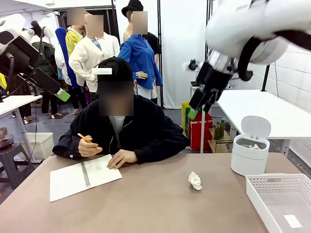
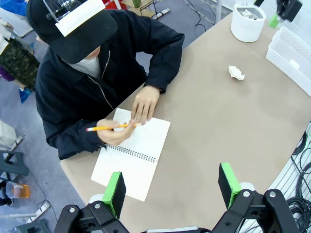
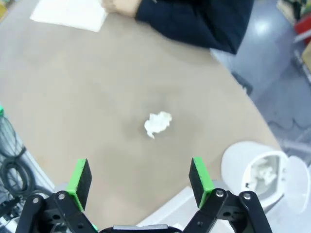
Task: Sort the paper based on its condition.
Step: If a person hands you a paper, place it in the Organizing basket , and if it's crumpled, put it in the Trash can.
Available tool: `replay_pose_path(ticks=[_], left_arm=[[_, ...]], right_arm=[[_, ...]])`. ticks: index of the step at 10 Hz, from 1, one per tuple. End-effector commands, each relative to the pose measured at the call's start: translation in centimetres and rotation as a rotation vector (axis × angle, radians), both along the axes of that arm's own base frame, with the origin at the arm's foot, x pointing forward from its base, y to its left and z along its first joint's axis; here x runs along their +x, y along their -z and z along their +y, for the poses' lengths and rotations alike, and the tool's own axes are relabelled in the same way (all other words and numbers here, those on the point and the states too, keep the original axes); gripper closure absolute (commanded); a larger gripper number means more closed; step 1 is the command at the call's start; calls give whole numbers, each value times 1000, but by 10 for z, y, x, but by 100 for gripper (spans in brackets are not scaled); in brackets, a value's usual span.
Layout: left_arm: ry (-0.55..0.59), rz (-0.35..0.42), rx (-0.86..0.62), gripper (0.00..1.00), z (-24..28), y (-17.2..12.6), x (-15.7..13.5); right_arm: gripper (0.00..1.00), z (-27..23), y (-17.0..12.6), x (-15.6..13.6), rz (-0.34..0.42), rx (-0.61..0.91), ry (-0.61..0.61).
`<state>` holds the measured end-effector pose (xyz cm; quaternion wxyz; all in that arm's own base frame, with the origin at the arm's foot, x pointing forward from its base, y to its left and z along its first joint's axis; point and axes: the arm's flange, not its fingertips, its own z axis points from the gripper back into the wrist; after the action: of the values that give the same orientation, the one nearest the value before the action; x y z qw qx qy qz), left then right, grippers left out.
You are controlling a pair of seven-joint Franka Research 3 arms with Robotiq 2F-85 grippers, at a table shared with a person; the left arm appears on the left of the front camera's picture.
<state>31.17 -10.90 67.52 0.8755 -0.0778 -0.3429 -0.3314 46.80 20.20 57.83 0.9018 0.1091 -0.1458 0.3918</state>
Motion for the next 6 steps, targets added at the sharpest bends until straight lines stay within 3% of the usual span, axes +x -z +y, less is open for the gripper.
replay_pose_path(ticks=[1,2,4,6], left_arm=[[-1,-1,-4,0,1,-1,0],[-1,-1,-4,0,1,-1,0],[-1,-1,-4,0,1,-1,0],[-1,-1,-4,0,1,-1,0]], right_arm=[[0,6,24,2,106,-113,75],[0,7,48,8,160,-163,120],[0,6,105,14,193,-198,163],[0,12,140,5,203,-201,170]])
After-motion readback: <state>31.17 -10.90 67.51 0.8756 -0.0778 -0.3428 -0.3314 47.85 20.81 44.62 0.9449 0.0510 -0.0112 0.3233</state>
